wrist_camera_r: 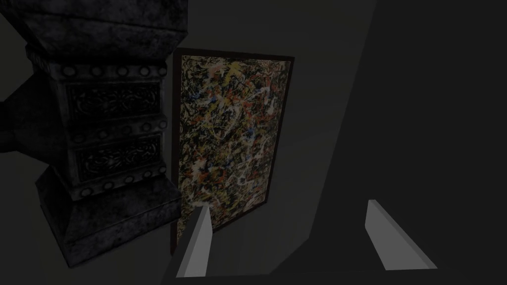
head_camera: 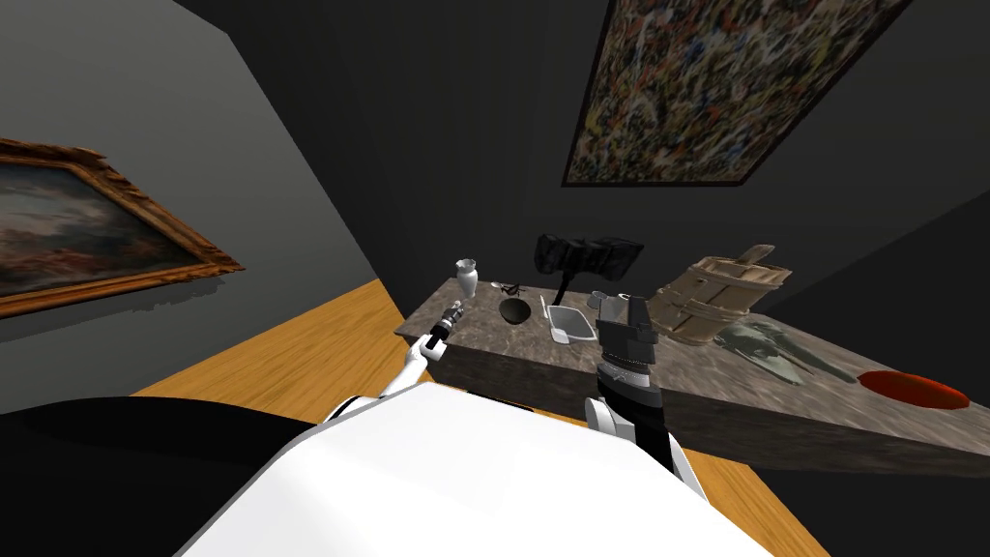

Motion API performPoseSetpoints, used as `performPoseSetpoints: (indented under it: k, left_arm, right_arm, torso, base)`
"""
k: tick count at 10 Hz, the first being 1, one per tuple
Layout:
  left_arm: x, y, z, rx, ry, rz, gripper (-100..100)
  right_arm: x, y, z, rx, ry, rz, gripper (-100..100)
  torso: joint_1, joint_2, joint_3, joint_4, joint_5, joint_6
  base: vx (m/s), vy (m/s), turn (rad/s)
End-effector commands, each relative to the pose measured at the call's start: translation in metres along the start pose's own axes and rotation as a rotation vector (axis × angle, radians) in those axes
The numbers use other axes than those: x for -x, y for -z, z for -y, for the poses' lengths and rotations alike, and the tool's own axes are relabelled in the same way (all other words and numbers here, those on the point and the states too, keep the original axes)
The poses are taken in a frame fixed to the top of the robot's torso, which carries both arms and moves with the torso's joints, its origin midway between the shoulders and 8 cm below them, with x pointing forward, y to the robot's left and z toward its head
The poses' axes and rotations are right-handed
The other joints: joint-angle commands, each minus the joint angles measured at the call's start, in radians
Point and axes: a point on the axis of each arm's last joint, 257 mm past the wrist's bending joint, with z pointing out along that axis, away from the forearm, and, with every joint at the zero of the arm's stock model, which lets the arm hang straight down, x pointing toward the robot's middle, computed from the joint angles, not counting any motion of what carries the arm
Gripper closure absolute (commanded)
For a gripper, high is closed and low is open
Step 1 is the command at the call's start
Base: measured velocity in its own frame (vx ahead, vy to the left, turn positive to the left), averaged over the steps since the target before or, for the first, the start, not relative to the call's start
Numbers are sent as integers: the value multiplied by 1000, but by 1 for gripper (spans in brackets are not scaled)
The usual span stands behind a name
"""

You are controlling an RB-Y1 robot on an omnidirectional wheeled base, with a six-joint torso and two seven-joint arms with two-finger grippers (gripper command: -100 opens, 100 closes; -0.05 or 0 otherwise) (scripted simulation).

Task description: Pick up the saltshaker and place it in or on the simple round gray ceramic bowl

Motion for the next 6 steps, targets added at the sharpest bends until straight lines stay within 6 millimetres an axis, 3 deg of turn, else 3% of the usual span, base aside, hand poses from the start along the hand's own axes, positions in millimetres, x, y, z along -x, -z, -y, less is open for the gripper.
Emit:
performPoseSetpoints:
  k: [1, 6]
  left_arm:
    - [5, -8, 18, -18, 17, 13, 100]
    - [22, -29, 60, -57, 57, 47, 100]
  right_arm:
    - [0, 0, 0, 0, 0, 0, 0]
    - [0, 0, 0, 0, 0, 0, 0]
  torso:
    - [0, 0, 0, 0, 0, 0]
    - [-1, 17, 10, 4, 1, 0]
  base:
    - [-148, 23, 112]
    - [-196, -4, 91]
